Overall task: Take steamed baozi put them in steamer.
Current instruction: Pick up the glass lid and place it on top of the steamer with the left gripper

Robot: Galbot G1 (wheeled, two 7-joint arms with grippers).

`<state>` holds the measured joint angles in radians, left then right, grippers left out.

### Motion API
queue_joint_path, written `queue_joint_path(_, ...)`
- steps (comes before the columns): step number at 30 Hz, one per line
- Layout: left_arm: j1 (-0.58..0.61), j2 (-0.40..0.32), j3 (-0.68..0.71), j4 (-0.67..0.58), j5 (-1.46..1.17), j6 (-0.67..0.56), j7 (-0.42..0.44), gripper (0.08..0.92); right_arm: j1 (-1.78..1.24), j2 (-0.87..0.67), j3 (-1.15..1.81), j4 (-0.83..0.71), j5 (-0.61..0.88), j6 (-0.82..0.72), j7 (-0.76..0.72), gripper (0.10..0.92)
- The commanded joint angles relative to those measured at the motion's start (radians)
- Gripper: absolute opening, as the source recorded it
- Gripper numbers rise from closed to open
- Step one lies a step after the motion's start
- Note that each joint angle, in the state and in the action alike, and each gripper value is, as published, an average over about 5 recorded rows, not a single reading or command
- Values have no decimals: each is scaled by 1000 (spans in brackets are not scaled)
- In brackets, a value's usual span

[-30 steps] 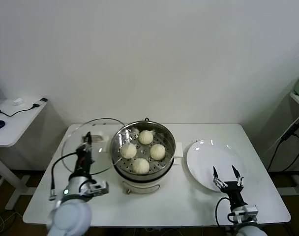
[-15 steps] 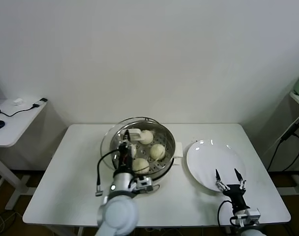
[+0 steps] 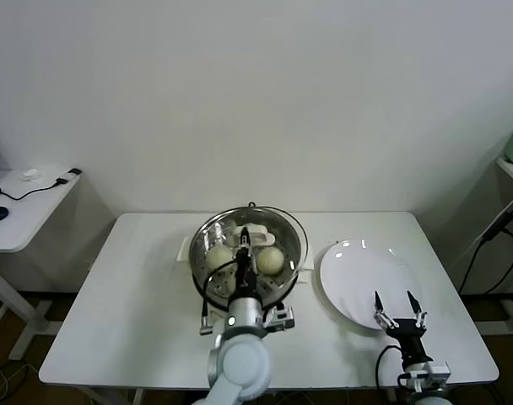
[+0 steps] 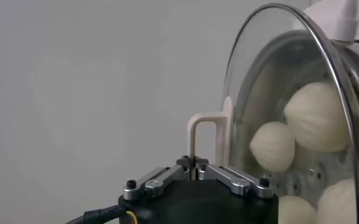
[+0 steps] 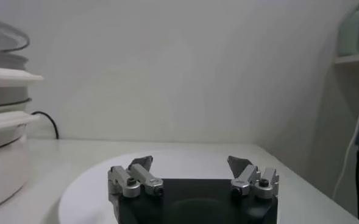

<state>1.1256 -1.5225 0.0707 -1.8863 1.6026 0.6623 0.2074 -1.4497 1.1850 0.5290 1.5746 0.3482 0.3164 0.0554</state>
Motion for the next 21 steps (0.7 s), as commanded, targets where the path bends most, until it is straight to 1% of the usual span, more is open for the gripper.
queue_joint_path(1,-7,-3,-6,52,31,4,-18,125,5,24,25,-6,-10,11,-3,823)
queue_joint_path(8,-1,21,-23,54,26,-2,-21,125,7,26,25,-7,-21,15,-3,823)
queue_joint_path(21,2,30,-27,53,22,-13,-31,125,4,30,21,-13,-34,28,-10,823)
